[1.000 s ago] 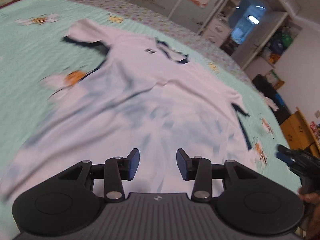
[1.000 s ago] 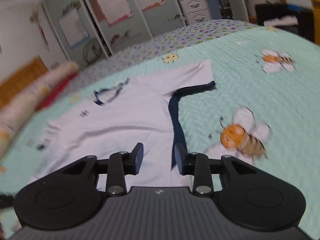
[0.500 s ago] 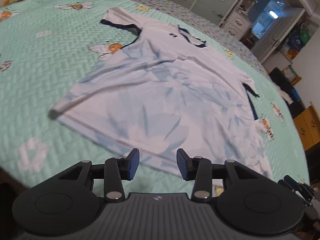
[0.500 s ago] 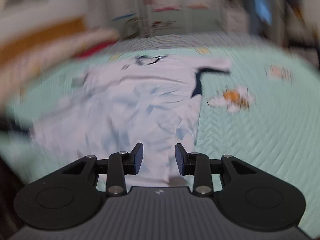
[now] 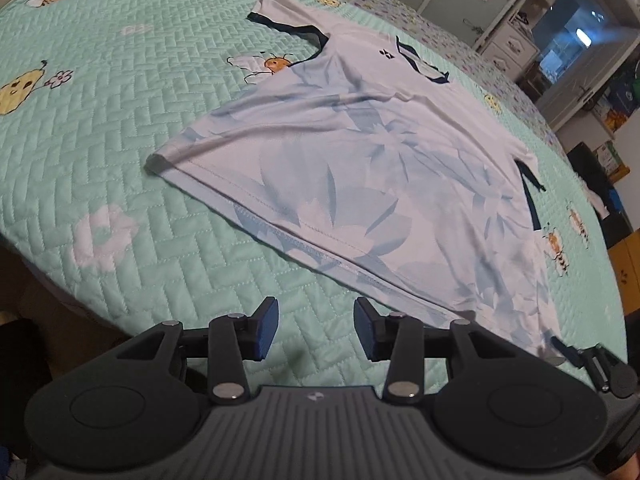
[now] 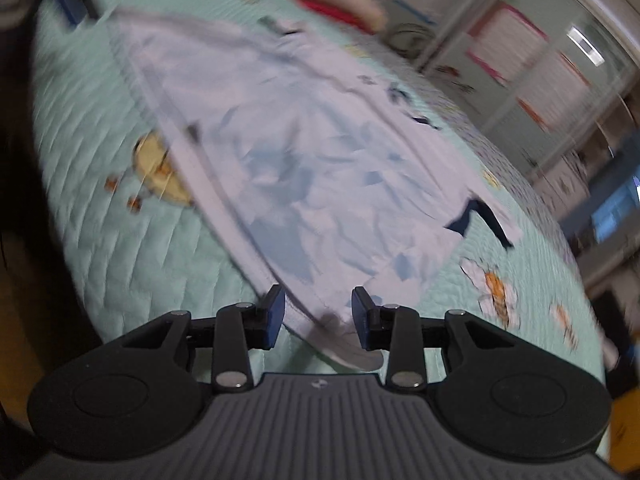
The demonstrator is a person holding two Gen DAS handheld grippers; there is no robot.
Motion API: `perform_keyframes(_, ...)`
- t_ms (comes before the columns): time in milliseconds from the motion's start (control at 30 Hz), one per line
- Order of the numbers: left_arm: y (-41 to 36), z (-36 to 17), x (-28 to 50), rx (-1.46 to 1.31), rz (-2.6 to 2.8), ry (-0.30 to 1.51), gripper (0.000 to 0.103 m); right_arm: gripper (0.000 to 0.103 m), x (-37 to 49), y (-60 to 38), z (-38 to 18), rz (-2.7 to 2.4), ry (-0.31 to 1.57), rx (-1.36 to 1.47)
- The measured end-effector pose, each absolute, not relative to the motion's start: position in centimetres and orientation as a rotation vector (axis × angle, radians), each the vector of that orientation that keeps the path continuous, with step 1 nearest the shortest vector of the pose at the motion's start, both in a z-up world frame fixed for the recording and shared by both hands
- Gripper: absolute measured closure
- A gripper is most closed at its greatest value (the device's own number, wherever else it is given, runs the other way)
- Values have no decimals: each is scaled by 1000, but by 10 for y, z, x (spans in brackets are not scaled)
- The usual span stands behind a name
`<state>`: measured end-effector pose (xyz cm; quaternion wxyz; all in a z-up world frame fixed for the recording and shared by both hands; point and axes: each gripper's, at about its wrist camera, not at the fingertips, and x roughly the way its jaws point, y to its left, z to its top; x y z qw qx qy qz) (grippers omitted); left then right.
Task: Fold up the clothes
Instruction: 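Move both grippers back over the flattened shirt toward its hem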
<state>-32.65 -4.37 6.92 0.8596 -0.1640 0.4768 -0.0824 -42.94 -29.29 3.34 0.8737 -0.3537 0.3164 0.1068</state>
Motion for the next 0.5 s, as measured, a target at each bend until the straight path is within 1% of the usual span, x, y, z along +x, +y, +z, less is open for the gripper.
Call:
perform_keyframes(67,-50,67,-323,-328,-186,1003,58,56,-428,-288,31,225,647,-807)
perform_keyframes(100,-52,66,-321,-321,-192,1004,58,54,-426,-287,30,227,640,-831)
perform_keyframes(367,-76,57,-306,-258,-243,1013,58,54,-436,-280,22,252,605,-1036)
perform_keyframes(500,-98,59,-307,-171,-315,979,58,54,-437,-284,17,251,598,-1054)
